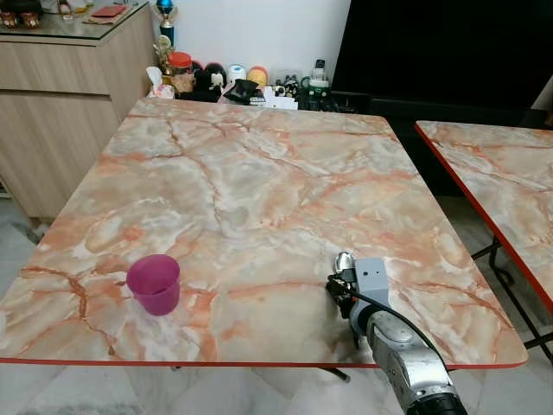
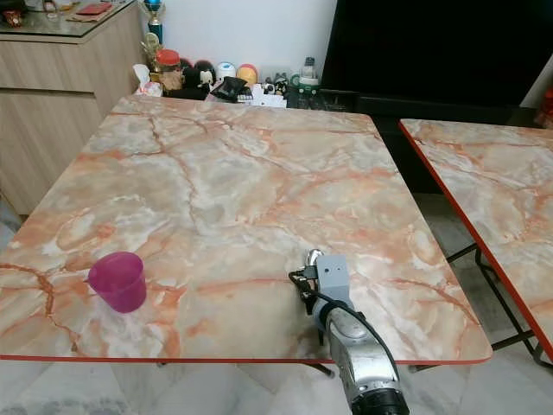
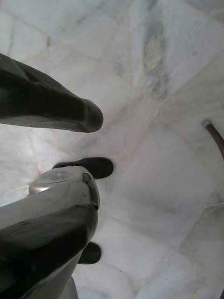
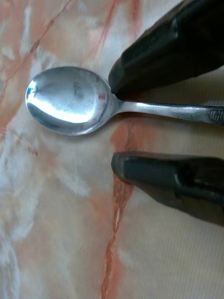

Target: Setting the table

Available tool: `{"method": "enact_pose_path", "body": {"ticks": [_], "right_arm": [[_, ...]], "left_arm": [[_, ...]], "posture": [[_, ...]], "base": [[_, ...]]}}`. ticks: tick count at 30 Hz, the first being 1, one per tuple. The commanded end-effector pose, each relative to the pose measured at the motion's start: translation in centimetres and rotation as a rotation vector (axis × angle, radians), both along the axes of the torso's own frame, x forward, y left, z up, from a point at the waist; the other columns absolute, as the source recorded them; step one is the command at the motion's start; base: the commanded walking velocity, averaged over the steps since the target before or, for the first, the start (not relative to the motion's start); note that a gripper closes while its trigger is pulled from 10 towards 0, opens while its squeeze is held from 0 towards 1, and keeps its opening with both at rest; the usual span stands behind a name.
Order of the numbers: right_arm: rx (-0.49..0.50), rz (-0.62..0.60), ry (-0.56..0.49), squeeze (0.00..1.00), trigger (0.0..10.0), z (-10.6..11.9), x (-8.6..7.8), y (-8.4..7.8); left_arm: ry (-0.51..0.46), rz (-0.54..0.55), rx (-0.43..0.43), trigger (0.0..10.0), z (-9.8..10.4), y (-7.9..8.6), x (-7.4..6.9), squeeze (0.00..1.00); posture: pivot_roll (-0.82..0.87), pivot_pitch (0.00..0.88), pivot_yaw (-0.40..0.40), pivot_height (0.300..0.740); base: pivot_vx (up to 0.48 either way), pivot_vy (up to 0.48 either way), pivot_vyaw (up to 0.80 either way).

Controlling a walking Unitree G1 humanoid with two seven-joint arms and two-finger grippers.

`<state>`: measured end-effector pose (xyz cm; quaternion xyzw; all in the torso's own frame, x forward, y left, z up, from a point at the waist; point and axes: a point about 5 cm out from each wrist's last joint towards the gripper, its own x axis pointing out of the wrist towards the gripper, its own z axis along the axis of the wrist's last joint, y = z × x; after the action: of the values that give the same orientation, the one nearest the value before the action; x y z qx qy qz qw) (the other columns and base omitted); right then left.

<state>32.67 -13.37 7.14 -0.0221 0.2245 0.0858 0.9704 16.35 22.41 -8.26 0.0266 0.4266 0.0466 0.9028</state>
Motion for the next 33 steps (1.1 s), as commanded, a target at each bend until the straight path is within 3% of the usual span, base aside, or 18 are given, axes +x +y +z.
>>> {"method": "enact_pose_path", "body": {"ticks": [1,33], "right_arm": [[-0.044,-0.073,0.128,0.0,0.0,-2.75,-1.42,-1.94],[-0.066,-0.062,0.111,0.0,0.0,-2.88,-1.55,-1.78]], "left_arm": [[0.03,0.008,-0.004,10.0,-0.3,0.05,-0.59,0.0],[0.039,-0.001,0.002,10.0,-0.35,0.32,-0.86,0.0]], "posture": [[0.06,0.101,-0.093,0.74],[0.06,0.108,-0.083,0.74]], "base": [[0.0,0.0,0.0],[0.0,0.0,0.0]]}}
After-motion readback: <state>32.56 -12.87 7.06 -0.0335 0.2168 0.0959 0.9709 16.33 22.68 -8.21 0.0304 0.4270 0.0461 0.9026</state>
